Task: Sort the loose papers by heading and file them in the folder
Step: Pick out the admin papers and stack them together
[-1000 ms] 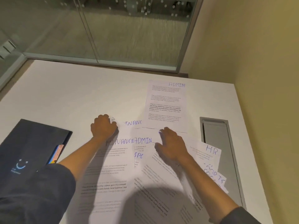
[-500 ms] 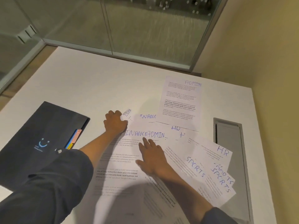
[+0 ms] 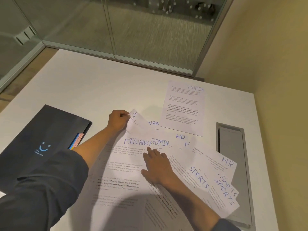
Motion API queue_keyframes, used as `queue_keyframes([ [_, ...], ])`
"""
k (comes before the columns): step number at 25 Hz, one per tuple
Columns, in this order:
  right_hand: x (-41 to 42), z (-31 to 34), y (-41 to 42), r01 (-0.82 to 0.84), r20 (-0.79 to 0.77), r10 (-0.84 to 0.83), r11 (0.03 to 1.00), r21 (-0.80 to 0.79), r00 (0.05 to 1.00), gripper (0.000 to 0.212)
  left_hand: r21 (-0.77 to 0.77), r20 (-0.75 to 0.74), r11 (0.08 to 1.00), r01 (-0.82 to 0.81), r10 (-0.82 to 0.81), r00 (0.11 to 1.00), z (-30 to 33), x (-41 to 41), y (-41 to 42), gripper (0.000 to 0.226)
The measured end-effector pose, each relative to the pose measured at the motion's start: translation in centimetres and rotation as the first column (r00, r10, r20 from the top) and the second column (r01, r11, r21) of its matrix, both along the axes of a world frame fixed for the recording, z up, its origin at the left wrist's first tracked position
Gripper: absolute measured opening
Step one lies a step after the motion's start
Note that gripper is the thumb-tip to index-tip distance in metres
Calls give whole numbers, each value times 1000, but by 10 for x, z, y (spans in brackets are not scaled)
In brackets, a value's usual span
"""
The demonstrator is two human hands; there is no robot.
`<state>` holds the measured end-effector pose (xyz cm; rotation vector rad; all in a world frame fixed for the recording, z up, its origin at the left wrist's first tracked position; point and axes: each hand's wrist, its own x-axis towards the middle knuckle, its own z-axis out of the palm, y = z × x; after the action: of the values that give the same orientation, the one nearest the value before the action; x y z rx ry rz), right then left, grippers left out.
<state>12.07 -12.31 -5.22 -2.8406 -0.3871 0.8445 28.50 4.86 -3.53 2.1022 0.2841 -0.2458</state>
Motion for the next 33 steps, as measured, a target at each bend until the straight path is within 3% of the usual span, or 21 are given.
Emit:
queue_keyframes([
  [2,3,13,-5,38,63,-41,998,47,997,60,14,89,998,69,-70,994,14,-5,1,12],
  [6,28,58,-21,260,250,-339,917,301,907,60,41,257,979,199,-203,945,52,-17,3,16],
  [10,62,104,-29,348,261,-479,838,421,838,68,111,410,923,368,-380,829,103,-31,-1,19],
  [12,73,120,-34,355,216,-499,804,476,839,55,107,478,904,414,-412,776,132,-41,-5,18],
  [15,74,141,-39,359,121,-564,661,660,817,11,78,561,908,412,-381,735,173,-51,-8,15],
  [17,67,156,-41,338,125,-621,572,748,774,20,56,598,920,388,-342,725,197,-56,-7,15],
  [19,61,169,-45,308,131,-661,504,807,739,16,76,652,946,316,-287,702,213,-55,-3,22],
  [21,56,184,-52,283,104,-694,420,862,713,14,146,684,983,111,-181,707,216,-47,5,46],
  [23,51,200,-65,262,75,-719,346,901,690,12,169,631,976,-134,-3,776,214,-40,13,73],
  [25,49,216,-80,248,40,-750,268,931,660,11,94,472,977,-193,127,872,203,-38,12,85],
  [27,50,225,-95,263,-22,-784,182,948,621,14,-189,250,981,-32,80,965,188,-42,5,74],
  [29,54,223,-109,302,-91,-814,107,947,573,20,-490,87,862,126,-96,992,176,-53,-6,51],
  [31,59,214,-121,355,-176,-840,21,935,513,25,-553,37,805,214,-233,972,162,-67,-19,35],
  [33,59,197,-129,427,-250,-858,-40,903,449,28,-523,10,823,221,-253,968,148,-78,-34,21],
])
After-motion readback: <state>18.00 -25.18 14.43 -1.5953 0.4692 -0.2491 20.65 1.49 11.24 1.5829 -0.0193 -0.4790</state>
